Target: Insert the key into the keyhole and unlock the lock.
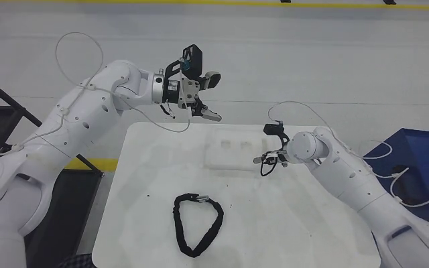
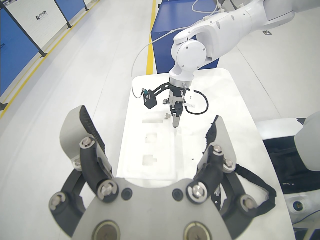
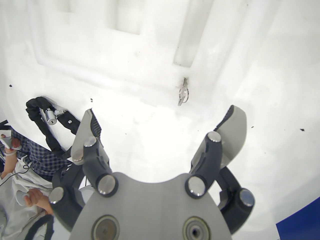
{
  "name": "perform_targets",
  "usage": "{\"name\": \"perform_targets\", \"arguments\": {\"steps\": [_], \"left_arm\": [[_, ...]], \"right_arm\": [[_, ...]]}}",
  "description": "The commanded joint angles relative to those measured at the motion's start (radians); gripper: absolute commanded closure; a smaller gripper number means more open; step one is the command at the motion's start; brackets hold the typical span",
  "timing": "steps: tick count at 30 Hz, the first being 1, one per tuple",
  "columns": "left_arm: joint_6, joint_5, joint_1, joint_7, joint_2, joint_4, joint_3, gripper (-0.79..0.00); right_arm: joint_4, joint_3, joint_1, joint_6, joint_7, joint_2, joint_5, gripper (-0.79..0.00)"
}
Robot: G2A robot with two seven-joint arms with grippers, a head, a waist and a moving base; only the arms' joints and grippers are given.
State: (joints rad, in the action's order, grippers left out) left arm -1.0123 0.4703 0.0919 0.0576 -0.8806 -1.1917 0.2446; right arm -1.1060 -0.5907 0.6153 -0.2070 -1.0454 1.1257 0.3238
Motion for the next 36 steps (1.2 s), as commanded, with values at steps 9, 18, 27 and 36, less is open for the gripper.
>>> {"name": "perform_targets", "arguments": {"steps": [9, 18, 27, 36], "left_arm": [[0.0, 0.0, 0.0, 0.0, 0.0, 0.0, 0.0, -0.785], [0.0, 0.0, 0.0, 0.0, 0.0, 0.0, 0.0, -0.785], [0.0, 0.0, 0.0, 0.0, 0.0, 0.0, 0.0, -0.785], [0.0, 0.0, 0.0, 0.0, 0.0, 0.0, 0.0, -0.785]], "right_arm": [[0.027, 0.019, -0.005, -0.046, 0.0, 0.025, 0.047, -0.32], [0.075, 0.026, -0.013, -0.065, 0.008, 0.048, 0.075, -0.262], [0.124, 0.038, -0.019, -0.057, 0.018, 0.078, 0.083, -0.179], [0.181, 0.043, -0.027, -0.056, 0.028, 0.106, 0.091, -0.055]]}}
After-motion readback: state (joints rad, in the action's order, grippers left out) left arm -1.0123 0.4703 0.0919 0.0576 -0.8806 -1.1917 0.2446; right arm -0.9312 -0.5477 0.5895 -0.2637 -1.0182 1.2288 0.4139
